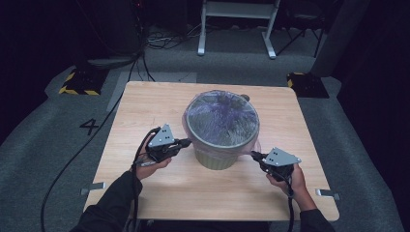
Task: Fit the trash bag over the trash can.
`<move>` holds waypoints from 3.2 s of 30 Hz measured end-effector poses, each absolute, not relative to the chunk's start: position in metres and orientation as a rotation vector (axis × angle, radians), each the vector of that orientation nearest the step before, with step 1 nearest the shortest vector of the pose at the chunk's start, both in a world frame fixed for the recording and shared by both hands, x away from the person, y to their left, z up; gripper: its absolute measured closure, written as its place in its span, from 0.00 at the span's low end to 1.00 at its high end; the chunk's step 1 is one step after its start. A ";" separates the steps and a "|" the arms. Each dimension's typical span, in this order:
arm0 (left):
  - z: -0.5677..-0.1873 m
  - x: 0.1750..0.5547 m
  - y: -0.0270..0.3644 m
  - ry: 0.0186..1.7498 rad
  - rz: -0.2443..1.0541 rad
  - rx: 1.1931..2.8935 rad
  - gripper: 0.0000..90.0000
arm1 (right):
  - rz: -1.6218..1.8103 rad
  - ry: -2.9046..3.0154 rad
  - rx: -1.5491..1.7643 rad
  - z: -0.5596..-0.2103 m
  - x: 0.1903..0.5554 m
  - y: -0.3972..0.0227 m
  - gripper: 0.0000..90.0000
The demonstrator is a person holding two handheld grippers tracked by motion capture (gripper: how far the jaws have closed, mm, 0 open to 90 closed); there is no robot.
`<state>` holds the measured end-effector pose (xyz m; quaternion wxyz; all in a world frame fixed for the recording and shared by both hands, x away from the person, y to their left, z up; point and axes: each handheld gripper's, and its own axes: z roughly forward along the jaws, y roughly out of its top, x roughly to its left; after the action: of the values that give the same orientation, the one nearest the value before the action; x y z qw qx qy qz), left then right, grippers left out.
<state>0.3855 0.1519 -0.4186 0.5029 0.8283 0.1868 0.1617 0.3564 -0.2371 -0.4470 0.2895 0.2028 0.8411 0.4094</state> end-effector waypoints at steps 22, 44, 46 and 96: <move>-0.471 0.397 0.144 0.516 0.340 2.137 1.00 | 1.182 2.351 0.757 -0.469 0.381 -0.257 0.97; -0.480 0.368 0.193 0.670 0.364 2.167 0.17 | 1.289 2.342 0.781 -0.454 0.370 -0.281 0.27; -0.483 0.364 0.193 0.653 0.367 2.195 0.17 | 1.289 2.341 0.793 -0.454 0.368 -0.283 0.26; -0.504 0.346 0.209 0.721 0.288 2.254 0.17 | 1.385 2.096 0.743 -0.354 0.375 -0.275 0.24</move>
<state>0.3455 0.2089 -0.5044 0.3699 0.8785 0.2808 0.1122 0.3746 -0.2748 -0.3545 0.2579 0.2739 0.7731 0.5106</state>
